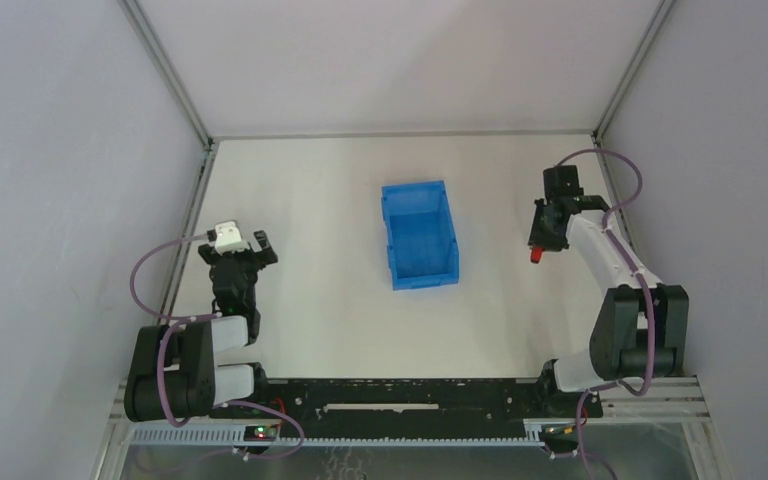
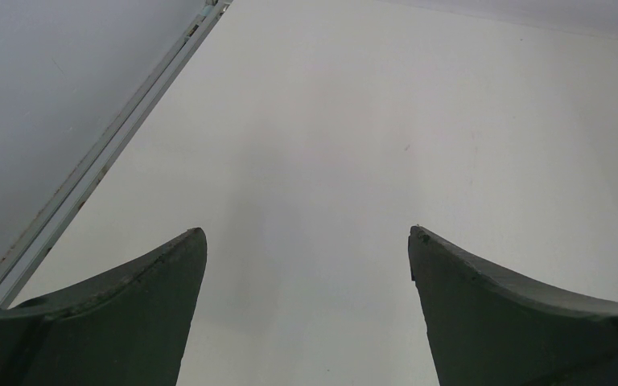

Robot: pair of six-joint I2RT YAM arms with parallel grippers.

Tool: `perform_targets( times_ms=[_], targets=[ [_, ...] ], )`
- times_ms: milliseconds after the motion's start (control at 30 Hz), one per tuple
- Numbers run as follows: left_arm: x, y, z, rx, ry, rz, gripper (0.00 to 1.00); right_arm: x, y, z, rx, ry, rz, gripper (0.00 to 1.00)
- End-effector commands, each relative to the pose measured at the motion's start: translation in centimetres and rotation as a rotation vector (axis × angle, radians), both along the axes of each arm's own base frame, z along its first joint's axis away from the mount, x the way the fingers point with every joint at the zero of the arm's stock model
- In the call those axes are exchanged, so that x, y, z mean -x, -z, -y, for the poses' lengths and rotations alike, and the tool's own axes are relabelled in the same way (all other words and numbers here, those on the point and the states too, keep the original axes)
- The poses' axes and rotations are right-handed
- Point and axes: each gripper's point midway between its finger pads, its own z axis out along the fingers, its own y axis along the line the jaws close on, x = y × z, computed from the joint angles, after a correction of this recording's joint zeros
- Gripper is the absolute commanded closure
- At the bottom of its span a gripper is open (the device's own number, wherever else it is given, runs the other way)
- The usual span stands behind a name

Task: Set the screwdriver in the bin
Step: Pick up the screwdriver from the center of the board, then place the screwdriver in the bin.

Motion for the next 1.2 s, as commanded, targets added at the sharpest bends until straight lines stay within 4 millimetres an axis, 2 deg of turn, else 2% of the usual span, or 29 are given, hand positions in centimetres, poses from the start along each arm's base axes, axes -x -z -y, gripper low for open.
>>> perform_targets(
  times_ms=[0, 233, 333, 533, 767, 867, 1033, 1167],
  targets=[
    [-1.1, -2.8, -0.1, -0.023, -0.003, 0.076, 0.0, -0.5, -4.7, 0.1, 0.003, -0.02, 0.079, 1.0],
    [-1.1, -2.7, -0.1, -0.022, -0.004, 0.076, 0.0, -0.6, -8.9, -0.9, -0.024, -0.042, 0.137, 1.0],
    [-1.1, -2.7, -0.1, -0.022, -0.004, 0.076, 0.0, -0.7, -10.6, -2.3, -0.055, -0.086, 0.175, 1.0],
    [-1.1, -2.7, -0.1, -0.022, -0.003, 0.076, 0.0, -1.0, -14.5, -6.9, -0.146, -0.208, 0.274, 1.0],
    [-1.1, -2.7, -0.1, -0.022, -0.003, 0.076, 0.0, -1.2, -18.7, -12.3, -0.132, -0.311, 0.358, 1.0],
    [-1.1, -2.7, -0.1, -0.022, -0.003, 0.076, 0.0, -1.1, -19.8, -15.1, -0.13, -0.381, 0.375, 1.0],
    [-1.1, -2.7, -0.1, -0.022, -0.003, 0.074, 0.0, -1.7, -21.3, -18.7, -0.118, -0.455, 0.397, 1.0],
    [-1.1, -2.8, -0.1, -0.022, -0.003, 0.076, 0.0, -2.1, -21.6, -21.4, -0.106, -0.513, 0.388, 1.0]
  ],
)
